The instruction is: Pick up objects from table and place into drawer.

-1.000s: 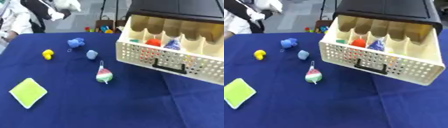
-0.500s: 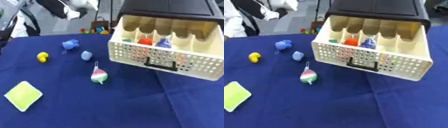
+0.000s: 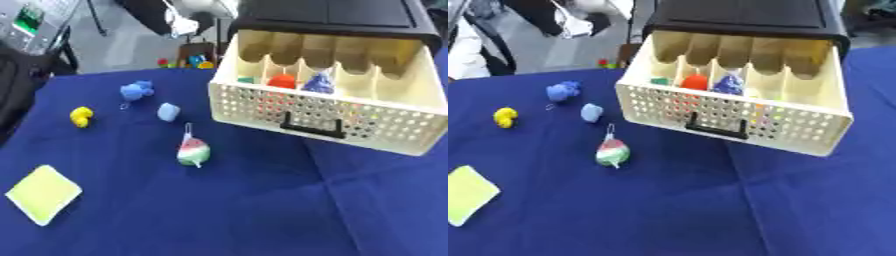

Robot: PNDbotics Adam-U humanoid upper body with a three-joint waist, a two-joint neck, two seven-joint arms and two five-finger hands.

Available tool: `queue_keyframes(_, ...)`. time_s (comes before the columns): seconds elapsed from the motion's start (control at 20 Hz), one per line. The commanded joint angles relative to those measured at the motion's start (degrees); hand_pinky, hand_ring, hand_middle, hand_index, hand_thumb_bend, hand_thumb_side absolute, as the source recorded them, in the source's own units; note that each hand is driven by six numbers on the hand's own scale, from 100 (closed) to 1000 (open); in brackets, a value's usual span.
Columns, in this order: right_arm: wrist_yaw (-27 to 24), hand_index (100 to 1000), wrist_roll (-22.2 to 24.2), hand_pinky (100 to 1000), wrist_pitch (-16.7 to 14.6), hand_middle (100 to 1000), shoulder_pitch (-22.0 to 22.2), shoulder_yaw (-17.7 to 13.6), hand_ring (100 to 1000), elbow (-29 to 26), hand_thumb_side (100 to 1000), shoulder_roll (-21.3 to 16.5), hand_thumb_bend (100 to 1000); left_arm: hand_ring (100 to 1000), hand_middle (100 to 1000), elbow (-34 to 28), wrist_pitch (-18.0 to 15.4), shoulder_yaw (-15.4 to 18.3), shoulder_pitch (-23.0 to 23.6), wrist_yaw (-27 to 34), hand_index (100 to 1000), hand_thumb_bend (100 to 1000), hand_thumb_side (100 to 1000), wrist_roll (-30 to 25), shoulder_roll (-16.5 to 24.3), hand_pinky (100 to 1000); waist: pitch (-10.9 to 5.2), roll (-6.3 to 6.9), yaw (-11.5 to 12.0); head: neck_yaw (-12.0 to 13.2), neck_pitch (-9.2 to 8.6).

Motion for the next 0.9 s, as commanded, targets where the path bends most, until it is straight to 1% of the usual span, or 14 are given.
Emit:
queue_keyframes(0.05,-0.3,719,-0.1,664,-0.6,694,-0.9,0.2,612,-0.5,897,-1.6,100,656,558,-0.6,0.4,-0.2,-3.0,0.3,718,100,246,-0.4,-1.6,467,-1.30,0.18,-0.3,0.9,0.23)
queue_keyframes(0.2,-0.5,718,0.2,661,-0.6,692,-1.0,0.3,610,-0.5,897,-1.5,100,656,556,0.2,0.5,-0.7,-4.5,0.0,715,100,247,-0.7,-3.3,467,-1.35,0.57,-0.7,1.6,0.11)
queue_keyframes(0.45,-0.7,717,0.5,661,-0.5,693,-1.2,0.5,609,-0.5,898,-1.2,100,651,551,1.1,0.6,-1.4,-5.9,0.3,712,100,257,-0.3,-5.9,461,-1.21,1.08,-1.0,2.0,0.08)
queue_keyframes(0.9,-1.2,716,0.7,666,-0.4,700,-2.2,0.7,608,-0.5,898,-0.8,100,642,541,2.8,2.1,-2.6,-7.0,1.5,707,100,281,2.8,-9.7,448,-0.84,1.98,-2.3,3.4,-1.16)
